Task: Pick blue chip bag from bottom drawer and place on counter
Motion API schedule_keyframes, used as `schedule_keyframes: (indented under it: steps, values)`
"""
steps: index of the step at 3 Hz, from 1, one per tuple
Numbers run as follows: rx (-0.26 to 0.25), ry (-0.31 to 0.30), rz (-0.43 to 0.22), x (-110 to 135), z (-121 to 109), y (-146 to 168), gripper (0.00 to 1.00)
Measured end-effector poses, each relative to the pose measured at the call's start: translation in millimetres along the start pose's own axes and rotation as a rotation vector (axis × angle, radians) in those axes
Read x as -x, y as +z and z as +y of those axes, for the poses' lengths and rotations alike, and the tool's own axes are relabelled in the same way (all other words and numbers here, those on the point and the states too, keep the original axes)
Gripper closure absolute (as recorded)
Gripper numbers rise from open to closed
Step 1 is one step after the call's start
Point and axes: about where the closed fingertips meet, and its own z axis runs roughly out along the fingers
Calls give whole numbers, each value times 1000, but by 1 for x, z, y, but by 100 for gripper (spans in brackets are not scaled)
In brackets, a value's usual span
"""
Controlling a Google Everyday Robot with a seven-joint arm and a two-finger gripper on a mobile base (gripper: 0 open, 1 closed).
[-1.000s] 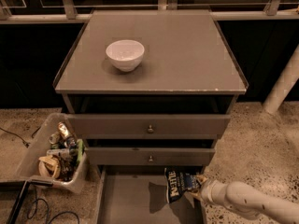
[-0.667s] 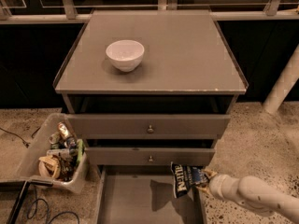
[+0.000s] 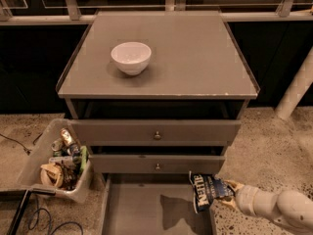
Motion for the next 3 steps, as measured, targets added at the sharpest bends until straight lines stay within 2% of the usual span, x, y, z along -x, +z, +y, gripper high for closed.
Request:
schedule_keyframes:
  steps: [1,2,3]
  values:
    - [21,-11,17,3,7,25,100]
    - [27,-84,37,30,14,40,100]
    - [17,-198,55,80,22,32,100]
